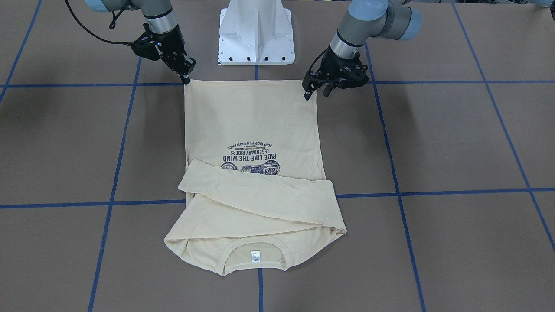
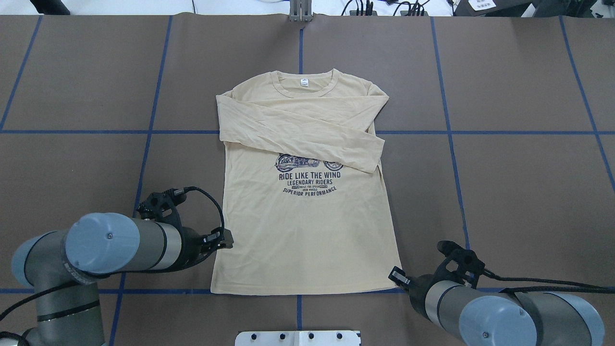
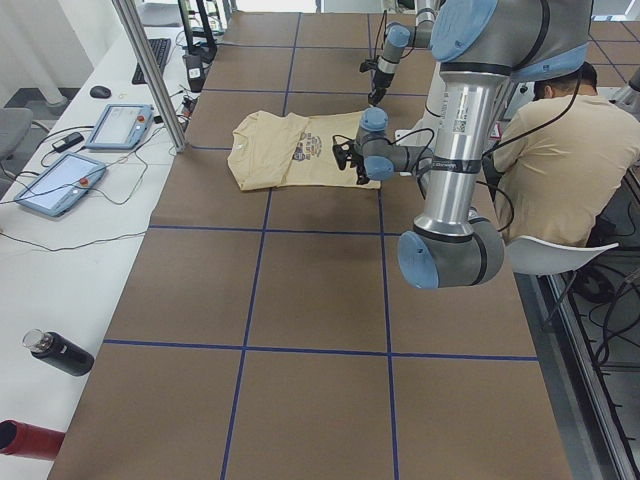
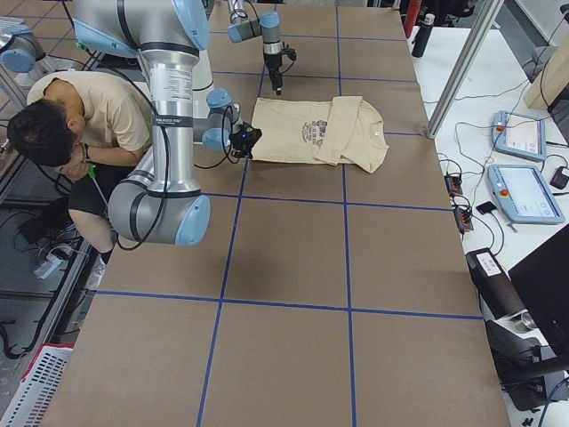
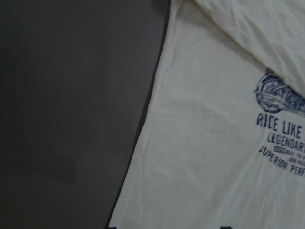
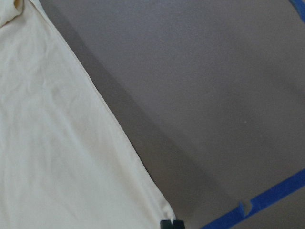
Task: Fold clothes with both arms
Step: 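Grasp both hem corners nearest the robot with the left and right grippers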
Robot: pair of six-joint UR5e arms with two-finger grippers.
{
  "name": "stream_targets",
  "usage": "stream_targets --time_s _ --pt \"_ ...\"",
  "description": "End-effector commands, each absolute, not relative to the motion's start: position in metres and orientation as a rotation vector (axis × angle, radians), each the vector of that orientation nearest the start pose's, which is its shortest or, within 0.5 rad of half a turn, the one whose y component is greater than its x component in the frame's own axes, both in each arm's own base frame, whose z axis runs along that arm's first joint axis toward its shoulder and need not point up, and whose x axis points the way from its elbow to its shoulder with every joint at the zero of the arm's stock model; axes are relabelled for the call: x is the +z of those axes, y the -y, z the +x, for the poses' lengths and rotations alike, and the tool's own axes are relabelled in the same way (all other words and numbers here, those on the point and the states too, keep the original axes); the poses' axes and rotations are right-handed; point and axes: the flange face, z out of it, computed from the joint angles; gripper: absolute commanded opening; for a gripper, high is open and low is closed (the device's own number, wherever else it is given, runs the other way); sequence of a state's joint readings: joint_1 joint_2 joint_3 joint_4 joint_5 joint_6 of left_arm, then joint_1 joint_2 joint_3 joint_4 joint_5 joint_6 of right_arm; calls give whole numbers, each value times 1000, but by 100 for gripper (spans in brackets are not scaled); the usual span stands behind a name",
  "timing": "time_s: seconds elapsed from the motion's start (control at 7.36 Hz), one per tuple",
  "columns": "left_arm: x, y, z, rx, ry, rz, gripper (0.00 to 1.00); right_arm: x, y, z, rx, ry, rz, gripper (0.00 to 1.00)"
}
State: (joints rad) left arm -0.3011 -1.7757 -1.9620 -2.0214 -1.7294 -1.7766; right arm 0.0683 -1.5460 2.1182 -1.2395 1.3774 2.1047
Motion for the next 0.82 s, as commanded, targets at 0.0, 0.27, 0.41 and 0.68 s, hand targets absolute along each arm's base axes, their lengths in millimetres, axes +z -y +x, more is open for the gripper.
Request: stream_targets --time_s 0.0,0.27,0.41,0.68 --pt "330 241 503 -382 -1009 -150 72 357 184 -468 644 935 -34 0" --pt "331 223 511 -378 -1000 -166 68 357 184 -468 644 935 -34 0" --pt "332 222 511 -378 -998 -167 66 357 184 -468 644 935 -34 0" --pt "335 222 513 -379 -992 -169 63 357 184 -468 644 935 -34 0"
